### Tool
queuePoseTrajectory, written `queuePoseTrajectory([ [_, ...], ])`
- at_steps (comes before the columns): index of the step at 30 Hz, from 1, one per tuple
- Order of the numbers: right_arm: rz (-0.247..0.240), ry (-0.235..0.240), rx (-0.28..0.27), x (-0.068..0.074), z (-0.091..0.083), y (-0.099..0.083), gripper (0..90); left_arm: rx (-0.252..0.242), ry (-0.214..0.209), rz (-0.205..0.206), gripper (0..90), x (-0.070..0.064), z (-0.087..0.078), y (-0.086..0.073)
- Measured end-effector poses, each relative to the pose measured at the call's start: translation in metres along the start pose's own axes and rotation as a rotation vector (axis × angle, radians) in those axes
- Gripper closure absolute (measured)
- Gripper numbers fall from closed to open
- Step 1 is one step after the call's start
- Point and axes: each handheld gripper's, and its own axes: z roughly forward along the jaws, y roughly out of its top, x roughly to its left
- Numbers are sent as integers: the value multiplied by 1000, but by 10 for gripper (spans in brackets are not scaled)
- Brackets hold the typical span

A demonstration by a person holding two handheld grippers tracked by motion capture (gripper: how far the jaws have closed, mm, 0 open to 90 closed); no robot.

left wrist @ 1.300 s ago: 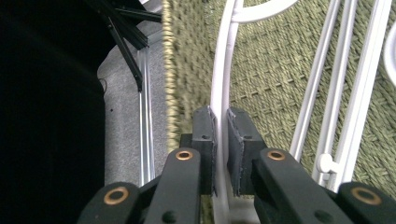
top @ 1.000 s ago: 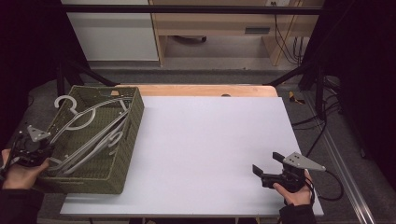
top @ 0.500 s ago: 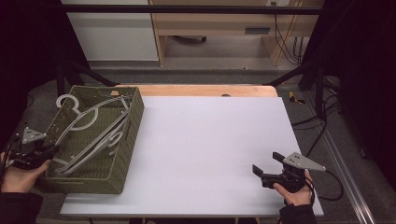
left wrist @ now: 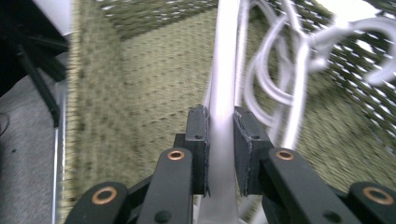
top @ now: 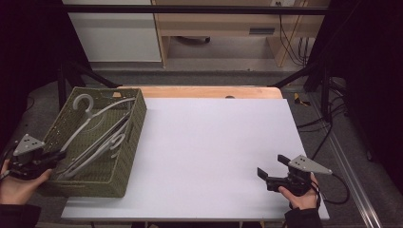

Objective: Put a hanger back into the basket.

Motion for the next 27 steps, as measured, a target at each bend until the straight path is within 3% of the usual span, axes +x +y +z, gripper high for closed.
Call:
queuePoseTrajectory([
  [5,0,1,0,0,0,0,52,57,-11,54,756,-12,2,0],
  [7,0,0,2,0,0,0,52,103,-35,53,753,-11,5,-1],
  [9,-1,0,1,0,0,0,51,101,-61,31,747,-9,6,-2],
  [12,1,1,0,0,0,0,52,116,-54,17,740,-8,6,-1],
  [16,1,2,0,1,0,0,52,126,-53,29,720,-12,6,2],
  [20,1,1,0,1,0,0,51,98,-74,32,673,-18,3,7],
  [22,-2,0,-1,1,0,0,51,72,-56,36,663,-21,1,11],
  [27,-4,0,-6,0,-1,1,51,-41,-41,26,601,-33,-8,23],
])
